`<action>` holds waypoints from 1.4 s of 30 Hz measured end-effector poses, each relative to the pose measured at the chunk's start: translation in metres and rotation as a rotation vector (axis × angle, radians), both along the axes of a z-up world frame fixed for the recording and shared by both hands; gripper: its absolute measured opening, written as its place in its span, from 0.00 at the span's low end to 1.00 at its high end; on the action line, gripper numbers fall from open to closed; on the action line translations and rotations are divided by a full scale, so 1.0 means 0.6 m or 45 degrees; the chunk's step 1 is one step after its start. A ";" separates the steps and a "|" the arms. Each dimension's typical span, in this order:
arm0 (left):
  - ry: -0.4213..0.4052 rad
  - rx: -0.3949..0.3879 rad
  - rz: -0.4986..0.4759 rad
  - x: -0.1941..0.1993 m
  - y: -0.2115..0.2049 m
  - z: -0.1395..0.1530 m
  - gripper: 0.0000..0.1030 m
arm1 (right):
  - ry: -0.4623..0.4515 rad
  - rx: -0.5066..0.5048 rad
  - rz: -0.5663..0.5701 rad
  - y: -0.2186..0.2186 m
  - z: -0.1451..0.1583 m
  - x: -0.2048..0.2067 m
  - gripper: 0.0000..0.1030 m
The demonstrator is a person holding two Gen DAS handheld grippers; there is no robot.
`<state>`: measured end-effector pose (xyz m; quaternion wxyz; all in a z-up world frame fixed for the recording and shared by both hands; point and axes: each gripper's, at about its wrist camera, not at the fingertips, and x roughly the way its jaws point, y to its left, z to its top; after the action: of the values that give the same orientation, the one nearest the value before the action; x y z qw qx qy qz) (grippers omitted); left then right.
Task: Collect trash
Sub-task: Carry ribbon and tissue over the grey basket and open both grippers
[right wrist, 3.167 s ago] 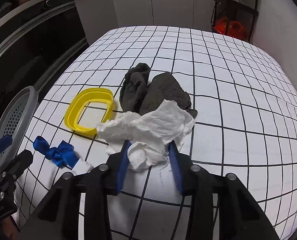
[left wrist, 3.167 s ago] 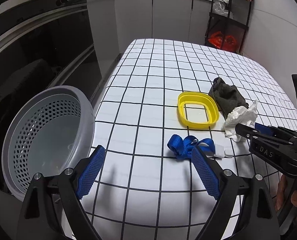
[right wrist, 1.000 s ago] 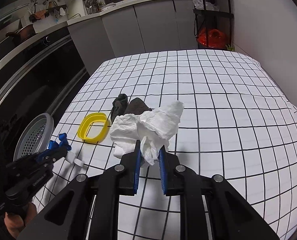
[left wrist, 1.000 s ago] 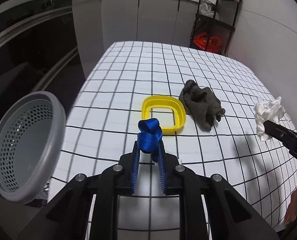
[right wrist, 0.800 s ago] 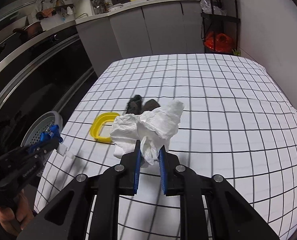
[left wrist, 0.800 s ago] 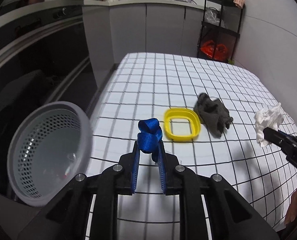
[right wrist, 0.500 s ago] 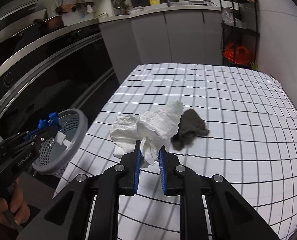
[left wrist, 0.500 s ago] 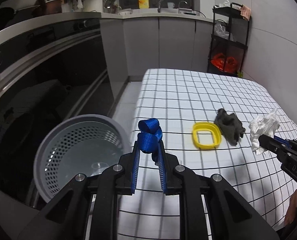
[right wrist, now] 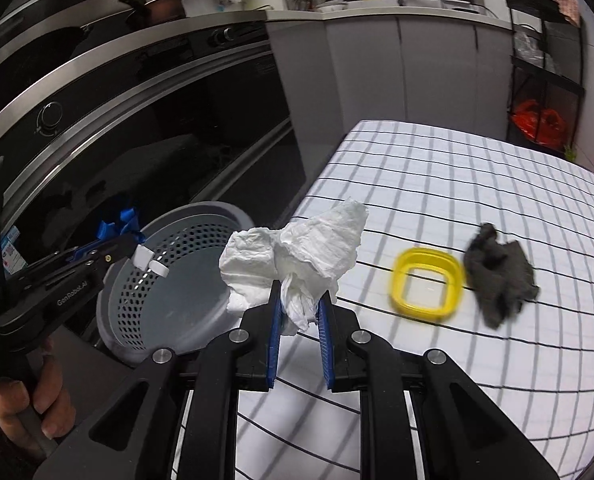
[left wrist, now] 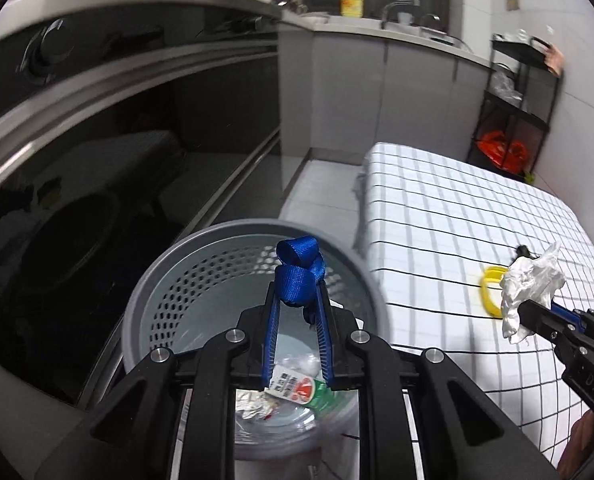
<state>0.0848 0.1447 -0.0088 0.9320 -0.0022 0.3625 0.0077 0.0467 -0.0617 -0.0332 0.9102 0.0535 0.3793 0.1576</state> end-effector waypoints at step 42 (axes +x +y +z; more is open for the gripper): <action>0.181 -0.106 0.186 0.038 0.146 -0.069 0.44 | 0.104 -0.039 0.247 0.191 -0.058 0.108 0.36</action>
<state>0.1076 0.2321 -0.0502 0.9000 -0.0670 0.4265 0.0608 0.1117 0.0529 -0.0678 0.8751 0.0091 0.4218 0.2369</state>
